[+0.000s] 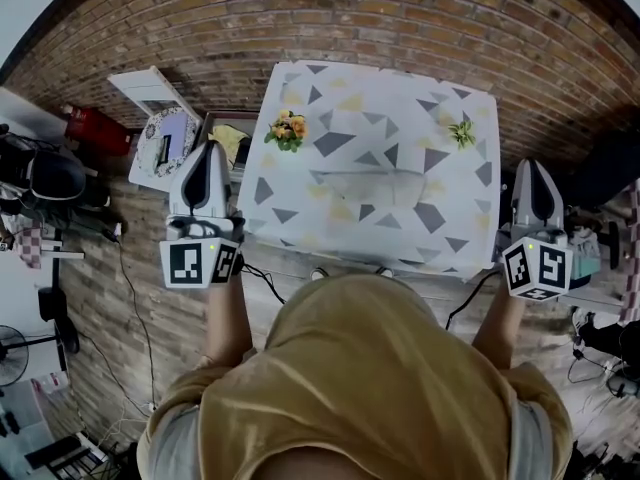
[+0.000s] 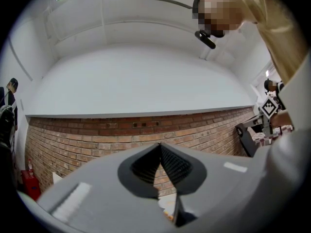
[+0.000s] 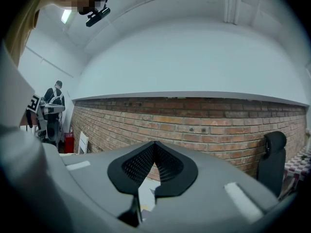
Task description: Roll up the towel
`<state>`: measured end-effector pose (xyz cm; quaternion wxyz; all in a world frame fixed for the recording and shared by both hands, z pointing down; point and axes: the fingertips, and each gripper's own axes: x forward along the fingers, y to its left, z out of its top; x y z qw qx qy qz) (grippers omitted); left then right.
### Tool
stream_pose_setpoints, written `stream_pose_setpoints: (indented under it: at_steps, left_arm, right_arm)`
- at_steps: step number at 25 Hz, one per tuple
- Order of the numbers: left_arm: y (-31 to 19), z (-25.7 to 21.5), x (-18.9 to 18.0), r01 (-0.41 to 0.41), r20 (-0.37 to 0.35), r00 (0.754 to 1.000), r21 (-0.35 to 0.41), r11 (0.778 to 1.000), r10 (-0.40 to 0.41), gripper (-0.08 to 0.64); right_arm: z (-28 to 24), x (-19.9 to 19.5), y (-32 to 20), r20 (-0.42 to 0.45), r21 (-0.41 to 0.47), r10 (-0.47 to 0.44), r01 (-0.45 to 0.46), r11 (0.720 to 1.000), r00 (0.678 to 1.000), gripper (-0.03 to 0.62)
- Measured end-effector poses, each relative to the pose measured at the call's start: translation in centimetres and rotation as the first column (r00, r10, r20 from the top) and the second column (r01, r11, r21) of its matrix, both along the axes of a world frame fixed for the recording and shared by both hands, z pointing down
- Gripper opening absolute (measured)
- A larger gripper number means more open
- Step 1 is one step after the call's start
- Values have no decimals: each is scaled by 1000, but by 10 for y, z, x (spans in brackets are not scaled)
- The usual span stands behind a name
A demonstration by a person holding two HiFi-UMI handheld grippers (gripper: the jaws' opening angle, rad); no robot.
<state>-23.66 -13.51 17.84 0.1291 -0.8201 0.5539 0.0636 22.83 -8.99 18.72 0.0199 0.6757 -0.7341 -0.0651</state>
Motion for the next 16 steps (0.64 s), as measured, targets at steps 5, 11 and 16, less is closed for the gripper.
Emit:
stream_pose_setpoints:
  at_steps: [5, 11, 16]
  left_arm:
    - [-2, -1, 2, -7, -2, 1000, 0, 1000, 7, 63]
    - [-4, -2, 4, -11, -1, 1000, -1, 1000, 11, 63]
    - [-6, -1, 6, -16, 1, 1000, -4, 1000, 16, 63]
  right_arm:
    - [-1, 0, -1, 0, -1, 1, -1, 1000, 1000, 5]
    - [2, 1, 0, 6, -5, 2, -2, 1000, 1000, 5]
    - [2, 1, 0, 3, -5, 5, -5, 1000, 1000, 5]
